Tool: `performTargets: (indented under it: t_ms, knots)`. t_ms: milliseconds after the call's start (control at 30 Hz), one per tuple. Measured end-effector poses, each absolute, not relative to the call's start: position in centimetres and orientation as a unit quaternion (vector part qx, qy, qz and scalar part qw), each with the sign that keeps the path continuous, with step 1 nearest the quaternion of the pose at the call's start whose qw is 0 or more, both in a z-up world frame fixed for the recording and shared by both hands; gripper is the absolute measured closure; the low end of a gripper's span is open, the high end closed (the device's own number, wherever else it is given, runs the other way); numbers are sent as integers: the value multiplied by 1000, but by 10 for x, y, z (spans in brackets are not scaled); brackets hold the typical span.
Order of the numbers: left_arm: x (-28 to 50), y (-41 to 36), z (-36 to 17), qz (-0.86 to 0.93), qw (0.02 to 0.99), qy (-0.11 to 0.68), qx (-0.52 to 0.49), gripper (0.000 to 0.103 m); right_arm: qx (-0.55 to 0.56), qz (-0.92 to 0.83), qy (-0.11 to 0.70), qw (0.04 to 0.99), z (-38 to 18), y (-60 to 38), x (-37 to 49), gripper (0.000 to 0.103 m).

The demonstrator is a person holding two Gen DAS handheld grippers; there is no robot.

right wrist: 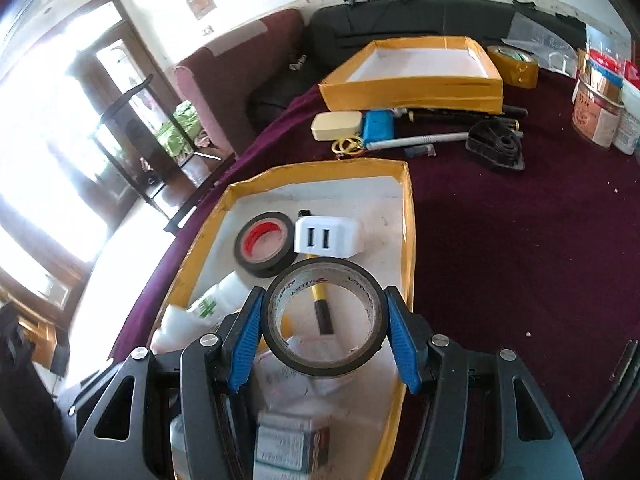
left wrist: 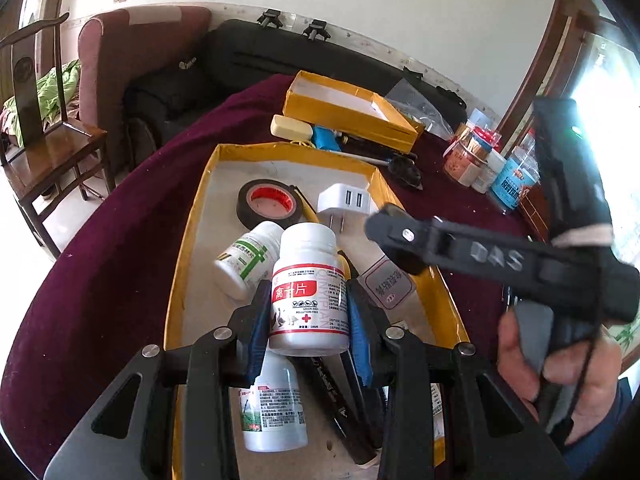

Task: Organize rigid objects
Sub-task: 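Carry bottle and tape roll into the white tray and open both grippers, then move both grippers back to the remaining markers and black tube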

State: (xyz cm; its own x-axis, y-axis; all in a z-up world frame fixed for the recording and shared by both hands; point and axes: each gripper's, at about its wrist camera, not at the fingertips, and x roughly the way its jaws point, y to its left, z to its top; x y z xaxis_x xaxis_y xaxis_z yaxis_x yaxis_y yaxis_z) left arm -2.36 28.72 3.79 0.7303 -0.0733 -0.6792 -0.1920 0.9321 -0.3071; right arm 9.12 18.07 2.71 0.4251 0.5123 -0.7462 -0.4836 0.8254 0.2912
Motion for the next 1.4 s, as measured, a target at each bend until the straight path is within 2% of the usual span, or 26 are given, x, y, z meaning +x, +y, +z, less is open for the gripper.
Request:
performTargets:
  t_ms: [333, 733, 1200, 1400]
  knots:
    - [-17, 280, 30, 35, 907, 381, -174, 70, 13, 306, 440, 844, 27, 179, 90, 49]
    - [-32, 271, 51, 52, 915, 366, -161, 69, 72, 346, 419, 836, 40, 137, 66, 48]
    - [-25, 188, 72, -20, 925, 366, -103, 69, 126, 226, 357, 897, 47, -24, 18, 49]
    - [-20, 141, 72, -65, 923, 373, -71, 69, 181, 141, 439, 869, 24, -110, 10, 49]
